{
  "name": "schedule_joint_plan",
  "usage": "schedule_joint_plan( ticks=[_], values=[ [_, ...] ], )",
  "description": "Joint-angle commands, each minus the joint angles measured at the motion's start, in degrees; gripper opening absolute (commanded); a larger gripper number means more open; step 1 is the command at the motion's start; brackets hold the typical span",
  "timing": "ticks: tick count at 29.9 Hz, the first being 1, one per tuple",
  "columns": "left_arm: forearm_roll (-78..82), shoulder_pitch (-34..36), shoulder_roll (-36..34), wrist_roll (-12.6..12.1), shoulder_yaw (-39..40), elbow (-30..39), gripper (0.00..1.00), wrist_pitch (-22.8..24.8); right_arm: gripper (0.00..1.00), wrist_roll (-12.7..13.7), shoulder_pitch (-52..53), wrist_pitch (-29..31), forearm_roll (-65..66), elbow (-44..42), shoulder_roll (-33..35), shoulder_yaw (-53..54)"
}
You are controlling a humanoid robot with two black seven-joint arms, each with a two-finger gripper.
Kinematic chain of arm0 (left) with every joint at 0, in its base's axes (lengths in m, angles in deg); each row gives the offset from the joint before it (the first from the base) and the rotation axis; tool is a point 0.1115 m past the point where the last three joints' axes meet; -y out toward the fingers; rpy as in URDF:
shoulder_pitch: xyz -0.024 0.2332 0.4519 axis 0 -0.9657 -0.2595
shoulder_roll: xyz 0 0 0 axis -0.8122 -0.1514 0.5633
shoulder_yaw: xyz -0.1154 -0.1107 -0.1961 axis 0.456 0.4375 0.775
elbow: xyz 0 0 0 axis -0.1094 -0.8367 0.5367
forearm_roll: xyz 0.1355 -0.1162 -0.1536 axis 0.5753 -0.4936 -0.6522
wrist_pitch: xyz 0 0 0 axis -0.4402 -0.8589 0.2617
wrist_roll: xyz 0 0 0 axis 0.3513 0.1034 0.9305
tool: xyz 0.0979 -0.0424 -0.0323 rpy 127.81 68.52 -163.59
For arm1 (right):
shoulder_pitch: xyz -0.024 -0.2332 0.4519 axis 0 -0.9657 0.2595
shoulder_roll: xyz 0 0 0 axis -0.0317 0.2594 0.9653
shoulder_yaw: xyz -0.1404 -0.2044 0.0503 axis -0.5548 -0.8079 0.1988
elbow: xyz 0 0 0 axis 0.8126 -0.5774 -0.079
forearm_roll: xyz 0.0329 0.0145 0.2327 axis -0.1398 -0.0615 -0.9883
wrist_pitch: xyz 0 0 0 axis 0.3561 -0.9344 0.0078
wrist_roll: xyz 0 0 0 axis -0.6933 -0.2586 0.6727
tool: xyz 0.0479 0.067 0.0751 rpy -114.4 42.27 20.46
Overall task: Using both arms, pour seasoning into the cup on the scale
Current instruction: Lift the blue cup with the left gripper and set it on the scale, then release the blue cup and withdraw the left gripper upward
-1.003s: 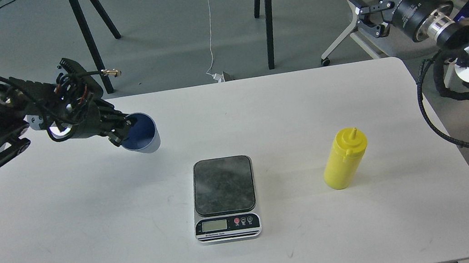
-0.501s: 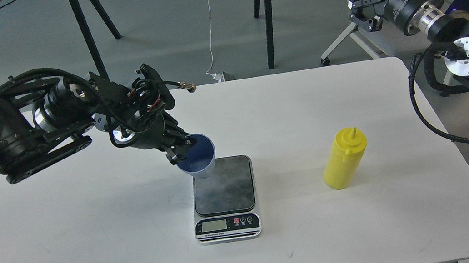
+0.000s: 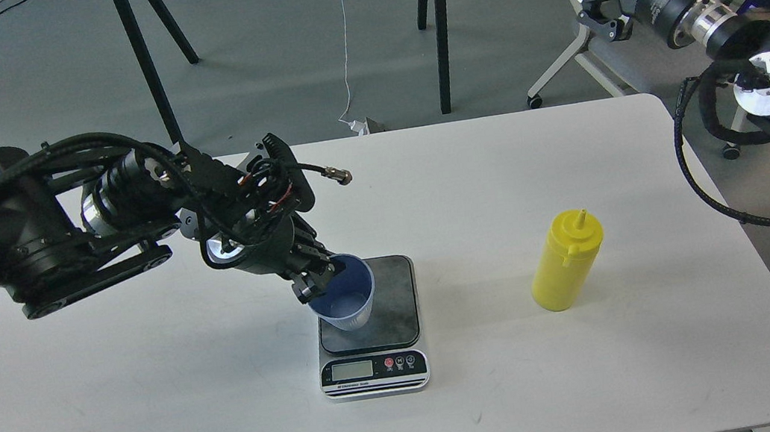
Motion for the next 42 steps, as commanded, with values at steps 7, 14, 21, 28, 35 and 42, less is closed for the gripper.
schedule_joint_plan(
  ticks=[7,14,21,28,35,42],
  values=[
    [-0.32,-0.46,3.85,0.0,-0.06,-2.63,0.04,0.0,0.99,0.02,1.15,0.08,-0.07,-1.02,0.02,-0.8],
    [-0.32,-0.82,5.17,0.0,0.38,-5.0,0.05,-0.05,0.99,0.02,0.8,0.08,-0.16,-0.93,-0.07,-0.88],
    [-0.41,-0.9,7.72,0.0,0.47,-8.52,0.07,-0.32,0.99,0.02,0.36,0.08,-0.16,-0.49,-0.07,-1.15],
    [-2.87,-1.34,7.72,0.0,0.29,-8.52,0.23,-0.14,0.99,0.02,0.0,0.08,-0.16,-0.23,-0.07,-1.15],
    [-3.22,-1.26,7.63,0.0,0.55,-8.52,0.45,-0.14,0.99,0.02,-0.52,0.08,-0.16,-0.14,-0.07,-1.24],
    [-7.95,-0.64,6.93,0.0,2.74,-8.69,0.75,-0.05,0.99,0.02,-0.52,0.08,-0.16,-0.14,-0.07,-1.24]
  ],
)
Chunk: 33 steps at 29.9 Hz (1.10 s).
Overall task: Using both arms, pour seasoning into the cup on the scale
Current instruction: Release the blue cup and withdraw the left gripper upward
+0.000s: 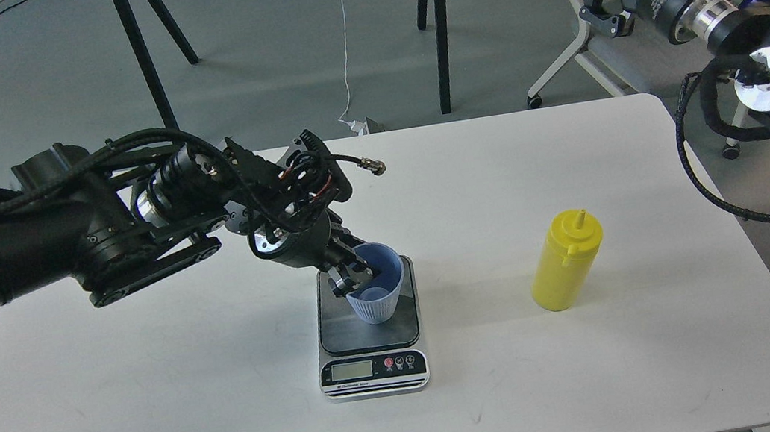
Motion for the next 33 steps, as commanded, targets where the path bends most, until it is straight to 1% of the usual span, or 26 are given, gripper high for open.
schedule_joint_plan(
  ticks=[1,2,3,4,7,12,13,17,20,22,24,25,28,29,33],
  values=[
    [-5.18,0.66,-0.44,0.0,2.31,-0.1,0.81,0.11,0.99,0.0,0.0,0.0,0.09,0.0,0.0,0.0],
    [-6.77,0.93,-0.53,0.0,2.75,-0.18,0.88,0.11,0.99,0.0,0.0,0.0,0.09,0.0,0.0,0.0],
    [-8.7,1.45,-0.53,0.0,3.1,-0.79,0.93,0.06,0.99,0.0,0.09,0.0,0.09,-0.09,0.0,0.0],
    [-10.89,2.15,-0.53,0.0,3.28,-1.67,0.94,0.11,0.99,0.0,0.09,0.0,0.09,-0.09,0.0,0.09],
    [-18.88,2.69,-0.36,0.0,5.38,-4.39,0.95,-0.21,0.99,0.0,0.0,0.0,0.09,0.0,0.0,0.0],
    [-36.46,2.95,-1.14,0.0,12.67,-8.61,0.97,0.11,0.99,0.0,-0.26,1.05,0.01,0.96,0.97,0.0],
    [-39.97,2.95,-2.28,0.0,13.73,-9.32,0.99,0.11,0.99,0.0,-0.44,1.05,0.09,1.66,1.06,0.0],
    [-53.69,2.78,-8.96,0.0,17.6,-9.94,1.0,0.11,0.99,0.0,-1.05,2.28,0.18,3.42,2.28,-0.08],
    [-62.75,1.9,-13.44,0.0,19.8,-10.29,1.0,0.11,0.99,0.0,-2.02,5.52,0.36,3.34,2.55,-0.17],
    [-67.85,0.59,-17.13,0.0,20.24,-11.08,1.0,0.11,0.99,0.0,-2.63,7.63,0.44,3.34,2.9,-0.78],
    [-72.42,-2.48,-20.73,0.0,20.5,-12.66,1.0,-0.12,0.99,0.35,-2.02,9.22,0.27,3.6,3.52,-3.5],
    [-74.27,-3.8,-22.14,0.0,20.94,-13.45,1.0,-0.12,0.99,0.78,-1.76,9.4,0.09,3.86,3.69,-4.21],
    [-79.54,-8.8,-25.92,0.0,22.09,-17.13,1.0,0.11,0.99,3.68,0.43,8.35,-0.87,5.97,4.74,-3.96],
    [-80.95,-10.48,-26.63,0.0,22.18,-18.02,1.0,0.11,0.99,3.77,0.88,8.26,-1.74,6.41,5.53,-2.99],
    [-83.95,-15.23,-28.92,0.0,22.18,-18.29,1.0,0.11,0.99,4.83,0.53,9.14,-16.75,7.29,10.45,1.06]
  ],
)
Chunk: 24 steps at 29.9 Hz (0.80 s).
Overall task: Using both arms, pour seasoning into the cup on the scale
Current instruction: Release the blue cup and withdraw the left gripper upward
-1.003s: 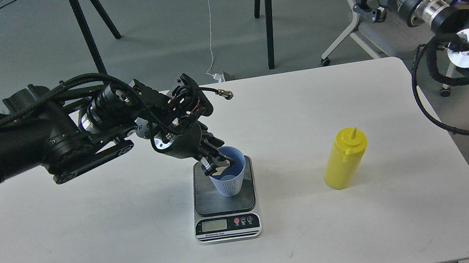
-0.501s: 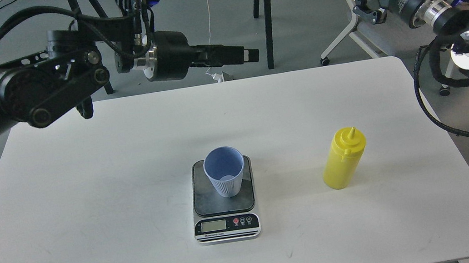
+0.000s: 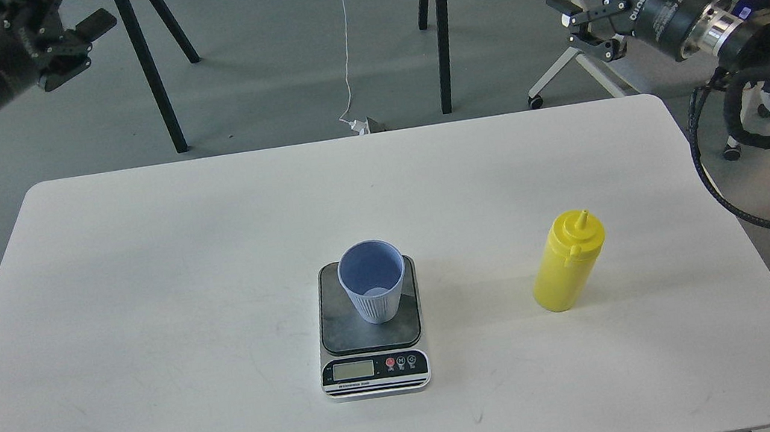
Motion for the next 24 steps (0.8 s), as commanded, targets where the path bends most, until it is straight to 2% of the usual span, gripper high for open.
schedule_joint_plan(
  ticks=[1,4,7,13,15,20,24],
  values=[
    [-1.9,-3.99,-2.0,0.0,0.2,0.2,1.0,0.04,0.99,1.43,-0.25,0.65,-13.95,1.13,4.61,2.57],
    [-2.16,-4.96,-2.62,0.0,0.2,0.29,1.0,0.04,0.99,2.05,-2.08,2.48,-23.45,3.76,9.61,3.89],
    [-3.21,-6.02,-2.18,0.0,0.2,0.29,1.0,0.04,0.99,2.14,-5.86,7.46,-36.71,7.1,16.64,5.56],
    [-3.31,-5.76,1.85,0.0,1.42,0.12,1.0,-0.44,0.99,1.62,-16.13,7.46,-52.12,14.04,27.37,5.39],
    [-3.13,-5.49,3.7,0.0,2.65,-0.41,1.0,-0.53,0.99,-0.13,-22.01,7.46,-55.38,16.5,29.13,5.3],
    [-3.04,-5.32,5.9,0.0,2.92,-0.59,1.0,-1.85,0.99,-6.9,-35.9,7.46,-55.92,22.39,30.81,5.12],
    [-3.04,-5.93,5.99,0.0,2.92,-0.68,1.0,-2.03,0.99,-7.88,-44.17,7.46,-55.48,26.44,30.72,4.86]
  ],
)
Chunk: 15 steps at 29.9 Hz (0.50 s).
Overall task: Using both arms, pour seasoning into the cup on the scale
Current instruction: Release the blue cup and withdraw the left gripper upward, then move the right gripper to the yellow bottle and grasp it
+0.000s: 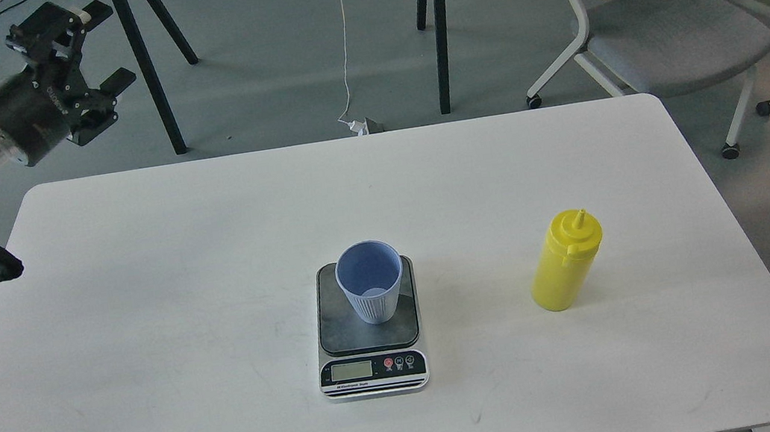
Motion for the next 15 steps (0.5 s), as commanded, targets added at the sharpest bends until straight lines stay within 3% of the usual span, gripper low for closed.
schedule_joint_plan(
  ticks=[1,8,15],
  values=[
    [0.01,-0.71,0.17,0.0,0.0,0.0,1.0,-0.24,0.99,-0.72,-7.3,0.0,1.01,3.5,-0.01,-0.32],
    [0.01,-1.59,0.43,0.0,0.0,0.0,1.0,-0.33,0.99,-0.99,-14.26,0.0,13.13,6.94,-2.64,-0.49],
    [0.01,-1.68,1.14,0.0,0.0,0.0,1.0,-0.33,0.99,-0.99,-15.05,0.0,24.38,5.18,-11.69,-1.46]
  ],
)
